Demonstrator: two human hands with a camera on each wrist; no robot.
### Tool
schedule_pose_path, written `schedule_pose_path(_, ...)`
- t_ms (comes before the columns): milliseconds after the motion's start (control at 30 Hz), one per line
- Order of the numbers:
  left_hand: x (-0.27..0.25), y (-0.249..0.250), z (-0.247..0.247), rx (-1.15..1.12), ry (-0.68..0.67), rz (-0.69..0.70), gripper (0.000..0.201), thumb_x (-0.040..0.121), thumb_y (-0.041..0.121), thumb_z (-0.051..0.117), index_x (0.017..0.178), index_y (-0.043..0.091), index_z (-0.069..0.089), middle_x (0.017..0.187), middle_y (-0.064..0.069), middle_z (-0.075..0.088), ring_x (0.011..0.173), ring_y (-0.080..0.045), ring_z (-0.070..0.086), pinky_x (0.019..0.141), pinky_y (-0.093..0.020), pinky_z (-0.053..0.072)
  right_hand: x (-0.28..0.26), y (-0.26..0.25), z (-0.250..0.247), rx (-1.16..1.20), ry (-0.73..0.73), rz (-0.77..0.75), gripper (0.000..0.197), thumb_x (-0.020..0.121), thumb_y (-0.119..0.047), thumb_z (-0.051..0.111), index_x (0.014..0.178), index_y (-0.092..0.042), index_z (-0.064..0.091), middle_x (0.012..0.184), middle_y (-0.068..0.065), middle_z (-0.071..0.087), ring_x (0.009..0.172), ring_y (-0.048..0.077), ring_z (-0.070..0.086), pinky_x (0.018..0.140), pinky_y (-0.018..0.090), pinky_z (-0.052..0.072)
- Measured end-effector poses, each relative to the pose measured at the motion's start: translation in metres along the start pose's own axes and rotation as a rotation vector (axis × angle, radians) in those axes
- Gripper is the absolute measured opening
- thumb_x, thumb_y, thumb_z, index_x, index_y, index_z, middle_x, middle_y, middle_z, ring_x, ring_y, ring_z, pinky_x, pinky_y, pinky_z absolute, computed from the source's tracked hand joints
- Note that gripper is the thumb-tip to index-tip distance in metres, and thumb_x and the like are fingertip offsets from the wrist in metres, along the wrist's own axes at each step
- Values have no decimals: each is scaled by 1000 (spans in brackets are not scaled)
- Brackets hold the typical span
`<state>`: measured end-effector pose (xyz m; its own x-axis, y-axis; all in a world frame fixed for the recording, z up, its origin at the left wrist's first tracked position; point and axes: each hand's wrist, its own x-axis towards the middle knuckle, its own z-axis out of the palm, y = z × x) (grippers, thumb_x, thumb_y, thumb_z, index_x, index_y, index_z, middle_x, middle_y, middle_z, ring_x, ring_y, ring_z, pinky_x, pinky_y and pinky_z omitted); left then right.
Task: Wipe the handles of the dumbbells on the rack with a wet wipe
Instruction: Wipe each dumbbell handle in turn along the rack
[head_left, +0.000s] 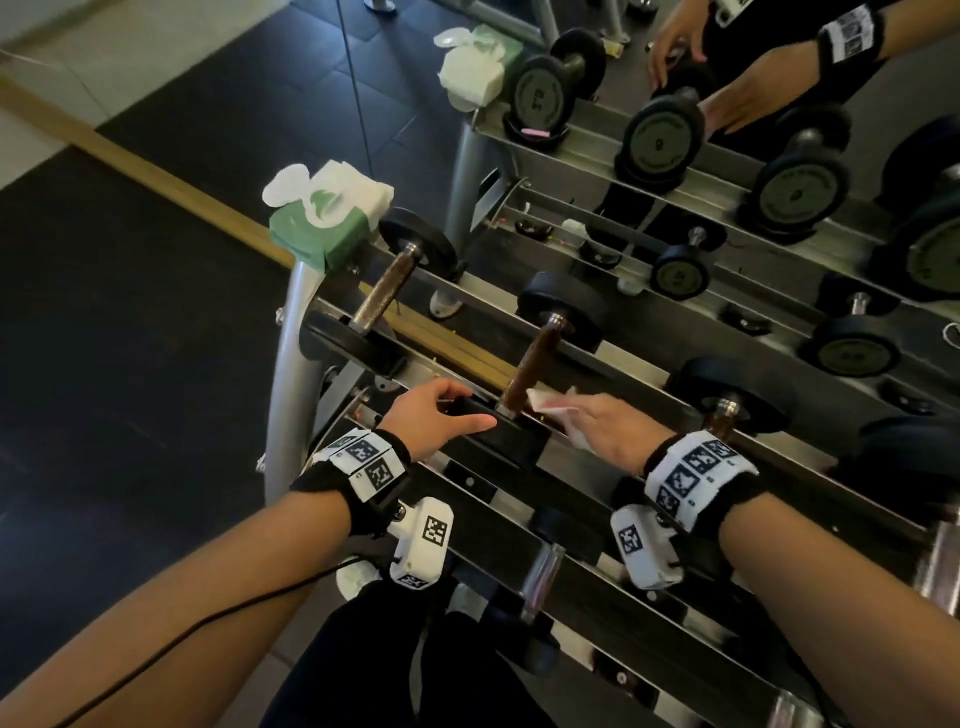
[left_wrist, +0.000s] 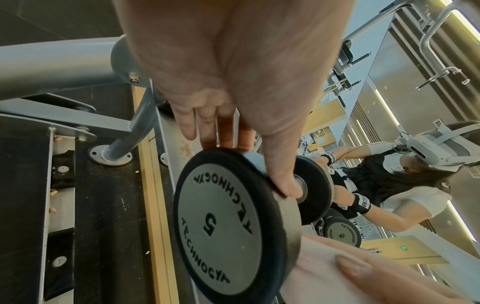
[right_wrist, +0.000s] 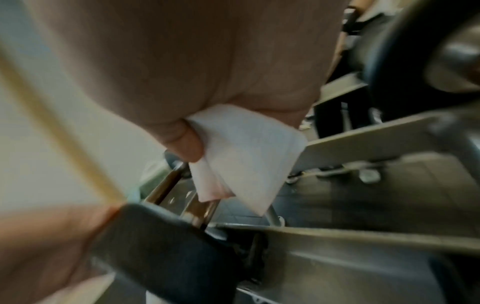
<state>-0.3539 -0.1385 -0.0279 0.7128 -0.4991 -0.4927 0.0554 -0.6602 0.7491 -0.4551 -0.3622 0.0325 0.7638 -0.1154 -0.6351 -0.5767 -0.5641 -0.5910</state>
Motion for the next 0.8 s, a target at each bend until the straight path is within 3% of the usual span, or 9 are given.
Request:
schedule_pose_path(133, 3, -3, 0, -3, -12, -5, 58, 75, 56, 76, 126, 33, 58, 116, 10, 61, 103, -13, 61, 89, -35, 54, -3, -3, -3, 280, 226, -47, 34, 103, -9, 41, 131, -2, 58, 123, 2, 56, 122, 15, 50, 96, 19, 29)
schedule_pose_path(233, 3, -4, -1, -15, -19, 7, 59, 74, 58, 76, 126, 36, 58, 114, 12, 62, 98, -10, 61, 74, -25, 51, 5, -9, 6, 522, 336, 69, 35, 102, -12, 42, 133, -6, 57, 136, 9, 55, 125, 16, 48, 103, 25, 33)
schedule_pose_path(300, 3, -4, -1, -25, -20, 14, 59, 74, 57, 76, 126, 36, 58, 114, 13, 61, 100, -7, 61, 74, -22, 50, 11, -10, 12, 568, 408, 94, 38, 103, -13, 43, 139, -6, 51, 143, 13, 51, 133, 25, 45, 111, 31, 34)
schedule_pose_path(433, 2, -7, 0, -60, -21, 28, 60, 73, 55, 77, 127, 36, 57, 117, 11, 61, 105, -8, 61, 78, -22, 52, 10, 5, 23, 719, 597, 72, 36, 104, -13, 39, 136, -9, 53, 138, 13, 54, 126, 22, 51, 79, 4, 40)
schedule_pose_path(467, 3, -8, 0, -68, -22, 31, 60, 73, 55, 77, 127, 36, 57, 118, 11, 61, 106, -9, 61, 80, -23, 52, 9, 11, 27, 708, 651, 95, 38, 104, -19, 37, 139, -16, 52, 140, 10, 53, 129, 22, 48, 86, 8, 38)
schedule_pose_path(567, 4, -11, 0, -89, -23, 33, 60, 71, 56, 77, 125, 37, 58, 119, 10, 63, 110, -9, 60, 90, -27, 50, 9, 19, 35, 521, 747, 225, 43, 101, -33, 33, 143, -34, 45, 148, 7, 45, 143, 28, 27, 115, 41, 21)
schedule_pose_path(633, 4, -11, 0, -86, -20, 35, 63, 67, 61, 77, 123, 38, 59, 118, 12, 63, 109, -8, 60, 89, -25, 50, 15, 16, 39, 485, 740, 191, 45, 101, -34, 31, 144, -34, 43, 149, 5, 44, 146, 28, 22, 120, 52, 12)
schedule_pose_path(733, 6, -12, 1, -94, -11, 35, 65, 65, 61, 79, 123, 36, 61, 118, 11, 65, 110, -8, 61, 98, -34, 50, 34, 4, 41, 582, 712, 123, 43, 101, -29, 36, 144, -31, 43, 145, 6, 48, 133, 24, 42, 107, 36, 30)
schedule_pose_path(800, 7, -12, 1, -103, -13, 29, 61, 69, 55, 80, 122, 34, 61, 118, 10, 66, 110, -10, 62, 99, -38, 51, 47, -4, 39, 691, 665, 123, 42, 102, -25, 41, 143, -31, 44, 143, 5, 48, 128, 23, 46, 95, 31, 32)
